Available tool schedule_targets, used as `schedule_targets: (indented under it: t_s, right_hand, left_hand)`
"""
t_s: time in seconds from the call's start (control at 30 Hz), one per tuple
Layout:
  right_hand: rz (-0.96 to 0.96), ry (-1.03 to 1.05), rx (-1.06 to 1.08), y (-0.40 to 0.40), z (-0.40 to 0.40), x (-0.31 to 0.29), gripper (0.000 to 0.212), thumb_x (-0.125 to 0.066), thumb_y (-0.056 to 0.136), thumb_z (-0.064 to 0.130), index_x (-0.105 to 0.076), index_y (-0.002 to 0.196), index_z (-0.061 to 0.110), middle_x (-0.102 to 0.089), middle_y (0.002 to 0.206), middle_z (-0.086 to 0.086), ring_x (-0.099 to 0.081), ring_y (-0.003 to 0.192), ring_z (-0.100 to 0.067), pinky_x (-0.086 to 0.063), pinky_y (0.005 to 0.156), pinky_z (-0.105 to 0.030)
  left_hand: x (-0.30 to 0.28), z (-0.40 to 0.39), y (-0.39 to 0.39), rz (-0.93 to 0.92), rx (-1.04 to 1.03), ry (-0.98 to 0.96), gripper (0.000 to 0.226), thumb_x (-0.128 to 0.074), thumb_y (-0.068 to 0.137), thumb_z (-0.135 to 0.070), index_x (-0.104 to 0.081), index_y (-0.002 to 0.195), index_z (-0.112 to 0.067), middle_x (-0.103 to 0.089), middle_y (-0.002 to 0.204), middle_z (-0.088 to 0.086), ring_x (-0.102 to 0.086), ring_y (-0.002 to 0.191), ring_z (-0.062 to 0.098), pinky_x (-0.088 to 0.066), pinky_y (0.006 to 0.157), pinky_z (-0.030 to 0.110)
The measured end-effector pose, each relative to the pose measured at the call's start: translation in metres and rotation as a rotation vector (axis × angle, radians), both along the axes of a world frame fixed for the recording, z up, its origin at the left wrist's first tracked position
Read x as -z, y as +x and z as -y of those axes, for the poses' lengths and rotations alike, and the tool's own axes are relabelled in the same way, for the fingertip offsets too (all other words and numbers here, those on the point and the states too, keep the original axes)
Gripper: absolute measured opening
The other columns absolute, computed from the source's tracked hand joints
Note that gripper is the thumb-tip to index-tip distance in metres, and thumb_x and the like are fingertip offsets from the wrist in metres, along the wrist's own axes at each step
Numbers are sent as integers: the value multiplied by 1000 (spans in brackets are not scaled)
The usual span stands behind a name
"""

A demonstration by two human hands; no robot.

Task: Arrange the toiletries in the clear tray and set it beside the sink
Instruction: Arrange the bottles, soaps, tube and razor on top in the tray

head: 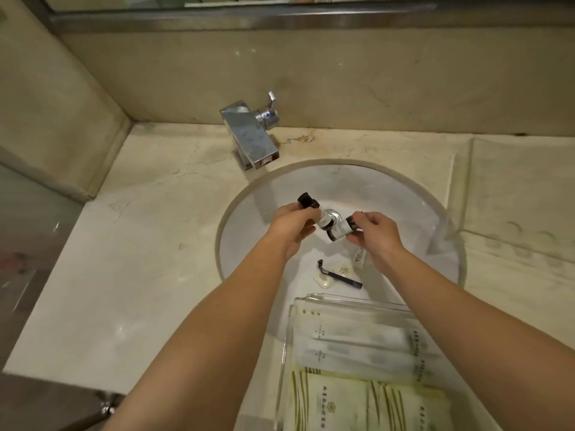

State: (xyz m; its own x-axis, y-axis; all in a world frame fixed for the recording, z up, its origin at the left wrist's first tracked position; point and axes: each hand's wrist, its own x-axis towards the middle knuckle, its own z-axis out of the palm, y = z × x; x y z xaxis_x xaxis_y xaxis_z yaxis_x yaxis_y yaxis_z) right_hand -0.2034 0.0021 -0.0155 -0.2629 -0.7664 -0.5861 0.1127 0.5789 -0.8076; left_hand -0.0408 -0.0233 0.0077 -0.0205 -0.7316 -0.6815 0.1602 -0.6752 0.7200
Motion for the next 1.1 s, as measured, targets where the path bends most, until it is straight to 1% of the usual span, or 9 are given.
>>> schedule_targets:
  t_s: [0.1, 0.27, 0.4, 0.5, 0.6, 0.7, 0.87, 1.0, 1.1]
  right_hand:
    - [122, 0, 46, 1, -17, -20, 17, -49, 99, 19, -54, 109, 5, -61, 98, -11, -65, 74, -21, -57, 74, -32]
    - [181, -7, 105, -3, -39, -43, 17, -44, 100, 15, -53, 111, 7, -55, 95, -11, -61, 70, -23, -54, 61, -30]
    - [297, -20, 160, -8, -59, -69, 18, -40, 100, 10, -56, 108, 10, -52, 93, -9, -60, 74, -26, -53, 63, -33]
    - [367, -16, 157, -14, -76, -83, 18, -44, 98, 7, -57, 109, 12, -53, 95, -12, -60, 75, -26, -53, 64, -34]
    - [382, -52, 96, -20, -93, -92, 19, -51, 93, 0, -57, 108, 10, -54, 96, -12, -59, 78, -26, -54, 66, -33]
    - [386, -100, 33, -25, -111, -100, 16, -57, 88, -8, -57, 97, 6, -54, 92, -11, -59, 79, -24, -57, 68, -29]
    - [310, -145, -84, -26, -137, -105, 20, -62, 81, -15, -54, 87, 2, -54, 90, -16, -63, 77, -29, -60, 66, -25]
    - [143, -138, -251, -29, -157, -108, 26, -69, 77, -13, -54, 89, 4, -61, 99, -24, -67, 85, -34, -60, 78, -33]
    - [-55, -145, -402, -30, -172, -106, 31, -76, 73, -4, -59, 94, 12, -65, 102, -19, -65, 86, -27, -56, 84, -38]
  left_hand:
    - [-17, -10, -4, -70, -21, 11, 29, -62, 86, -2, -59, 115, -8, -66, 92, 7, -64, 84, 20, -52, 84, 33]
    - [-46, -30, -4, -158, 68, 29, 15, -59, 93, -7, -62, 104, -16, -66, 96, 8, -66, 82, 20, -58, 73, 34]
    - [-61, -52, 2, -67, 331, -21, 30, -57, 93, -5, -62, 121, -15, -65, 99, 3, -64, 81, 18, -52, 71, 27]
    - [-67, -68, 8, 9, 472, -44, 42, -53, 91, 4, -55, 130, -11, -57, 104, 10, -63, 80, 18, -51, 67, 24]
    - [-72, -80, 16, 52, 572, -57, 45, -52, 88, 10, -56, 130, -7, -56, 105, 14, -62, 79, 18, -51, 61, 21]
    - [-79, -94, 20, 97, 638, -63, 48, -55, 83, 15, -60, 125, -7, -59, 106, 12, -61, 77, 16, -49, 65, 23]
    - [-92, -120, 19, 208, 728, -142, 41, -60, 83, 13, -62, 119, -6, -61, 92, 2, -55, 70, 11, -44, 64, 22]
    - [-95, -140, 21, 313, 806, -184, 39, -66, 82, 6, -62, 119, -7, -59, 95, 0, -53, 70, 11, -44, 62, 22]
    - [-94, -154, 21, 349, 818, -209, 35, -70, 80, 3, -62, 111, -9, -60, 101, 1, -54, 74, 13, -44, 62, 23]
